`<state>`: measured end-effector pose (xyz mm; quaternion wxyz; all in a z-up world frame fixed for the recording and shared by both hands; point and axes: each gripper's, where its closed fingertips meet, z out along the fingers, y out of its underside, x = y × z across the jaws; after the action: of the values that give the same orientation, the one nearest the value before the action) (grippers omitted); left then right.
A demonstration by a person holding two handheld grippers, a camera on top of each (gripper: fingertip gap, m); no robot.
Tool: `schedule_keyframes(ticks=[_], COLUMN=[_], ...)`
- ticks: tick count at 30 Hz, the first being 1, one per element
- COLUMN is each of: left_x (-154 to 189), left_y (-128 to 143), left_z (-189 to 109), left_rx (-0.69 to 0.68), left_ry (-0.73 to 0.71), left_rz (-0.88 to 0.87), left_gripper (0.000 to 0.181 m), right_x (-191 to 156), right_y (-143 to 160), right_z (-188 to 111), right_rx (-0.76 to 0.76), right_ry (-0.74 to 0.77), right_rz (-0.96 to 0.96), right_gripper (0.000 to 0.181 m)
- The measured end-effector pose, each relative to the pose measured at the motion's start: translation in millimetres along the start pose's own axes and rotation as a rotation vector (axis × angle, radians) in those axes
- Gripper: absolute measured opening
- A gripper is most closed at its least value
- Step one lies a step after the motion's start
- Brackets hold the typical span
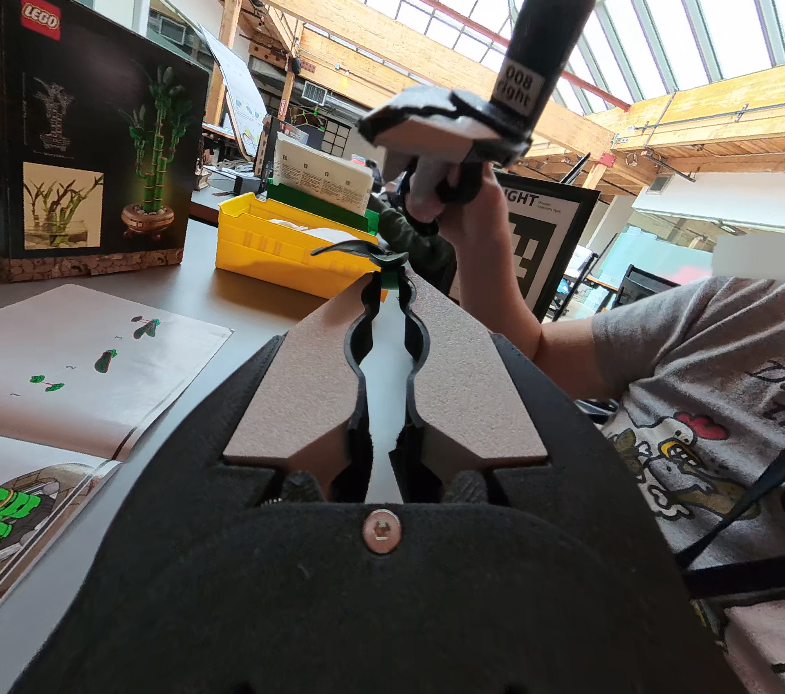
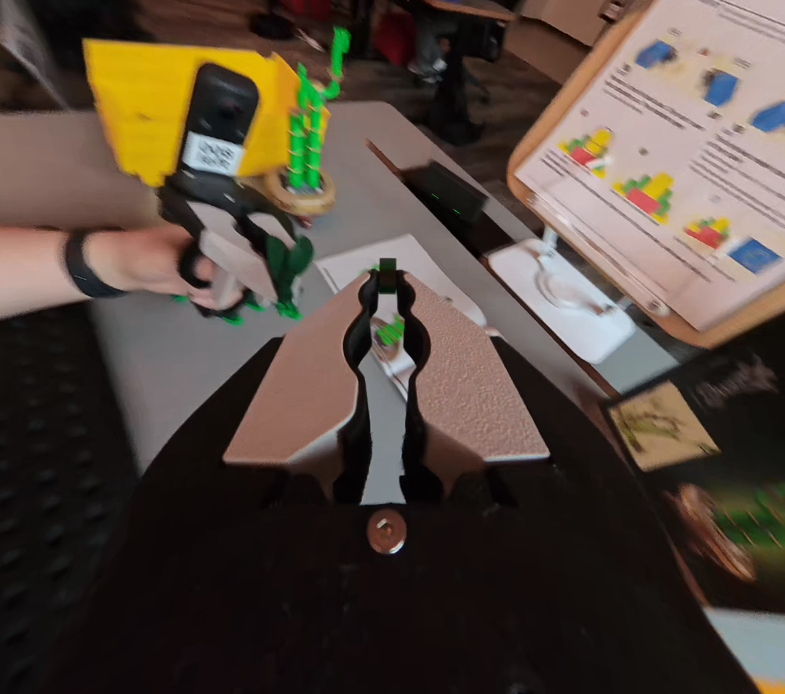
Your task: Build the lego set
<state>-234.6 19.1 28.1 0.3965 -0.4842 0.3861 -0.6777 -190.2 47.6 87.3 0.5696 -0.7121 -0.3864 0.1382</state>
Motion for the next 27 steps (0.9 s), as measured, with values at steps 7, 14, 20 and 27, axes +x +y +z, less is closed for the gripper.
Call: schedule_keyframes(ticks=[7, 14, 20, 27], left_x=[-1.5, -16.8, -14.9, -6.1], left_y=[-15.6, -30.3, -36.7, -39.8], left_z=[-8.2, -23.3, -27.6, -26.1], left_rx=[0.079, 0.172, 0.202, 0.224], left_ry=[-0.042, -0.100, -0.084, -0.081], left_rz=[0.066, -0.001, -0.002, 0.059], left_gripper=[0.006, 0.006, 0.006, 0.006], right_x=[-49.8, -64.5, -64.7, -59.9], right_y=[-44.2, -20.4, -14.2, -11.4], right_z=[26.3, 52.8, 56.7, 62.3], right_rx=[-0.032, -0.155, -0.146, -0.127], right_ry=[-0.516, -0.740, -0.733, -0.691], right_rz=[0.252, 0.416, 0.403, 0.391], right_gripper=[0.005, 0.006, 0.006, 0.006])
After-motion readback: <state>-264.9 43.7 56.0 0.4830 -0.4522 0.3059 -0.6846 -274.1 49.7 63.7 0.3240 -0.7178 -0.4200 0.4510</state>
